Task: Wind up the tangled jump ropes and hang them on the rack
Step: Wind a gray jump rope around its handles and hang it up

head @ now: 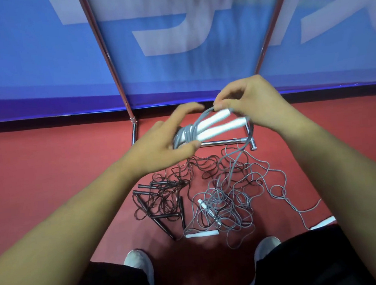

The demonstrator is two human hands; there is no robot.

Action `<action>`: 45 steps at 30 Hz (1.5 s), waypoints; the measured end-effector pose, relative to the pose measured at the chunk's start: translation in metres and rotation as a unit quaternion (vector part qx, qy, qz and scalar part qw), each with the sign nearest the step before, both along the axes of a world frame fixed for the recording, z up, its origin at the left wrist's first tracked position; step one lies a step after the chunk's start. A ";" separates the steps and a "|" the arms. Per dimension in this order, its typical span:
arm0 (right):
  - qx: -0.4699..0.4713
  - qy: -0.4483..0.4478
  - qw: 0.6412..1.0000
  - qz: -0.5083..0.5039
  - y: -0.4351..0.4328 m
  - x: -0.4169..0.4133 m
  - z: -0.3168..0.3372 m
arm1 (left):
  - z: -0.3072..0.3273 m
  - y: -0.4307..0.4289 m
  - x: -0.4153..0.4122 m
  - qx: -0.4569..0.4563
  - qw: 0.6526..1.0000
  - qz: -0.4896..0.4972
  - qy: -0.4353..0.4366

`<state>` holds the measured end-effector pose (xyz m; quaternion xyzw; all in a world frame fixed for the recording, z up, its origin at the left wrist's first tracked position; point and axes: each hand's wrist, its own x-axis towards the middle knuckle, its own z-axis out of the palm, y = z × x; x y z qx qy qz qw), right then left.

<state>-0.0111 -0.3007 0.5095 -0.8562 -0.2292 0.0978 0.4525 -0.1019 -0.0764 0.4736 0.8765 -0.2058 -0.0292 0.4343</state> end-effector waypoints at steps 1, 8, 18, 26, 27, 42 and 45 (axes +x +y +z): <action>-0.010 0.001 1.000 0.005 0.000 0.001 -0.002 | 0.003 -0.003 -0.002 -0.083 0.996 0.006 0.041; -0.020 0.095 0.994 0.046 -0.001 -0.001 -0.006 | 0.004 -0.009 0.006 -0.380 0.901 0.130 0.162; -0.010 0.191 0.981 0.030 -0.002 -0.006 -0.002 | 0.007 0.006 0.013 -0.407 0.863 0.214 0.208; -0.057 0.201 0.977 0.054 -0.008 -0.013 0.007 | 0.003 0.014 0.018 -0.336 0.887 0.228 0.223; -0.071 0.191 0.976 0.071 -0.008 -0.015 0.009 | 0.003 0.015 0.018 -0.305 0.897 0.225 0.225; -0.125 0.020 0.988 0.088 0.014 -0.028 0.010 | -0.004 0.014 0.011 0.255 0.963 0.015 0.081; -0.097 0.019 0.992 0.072 0.013 -0.026 0.009 | 0.000 0.011 0.007 0.262 0.963 0.010 0.053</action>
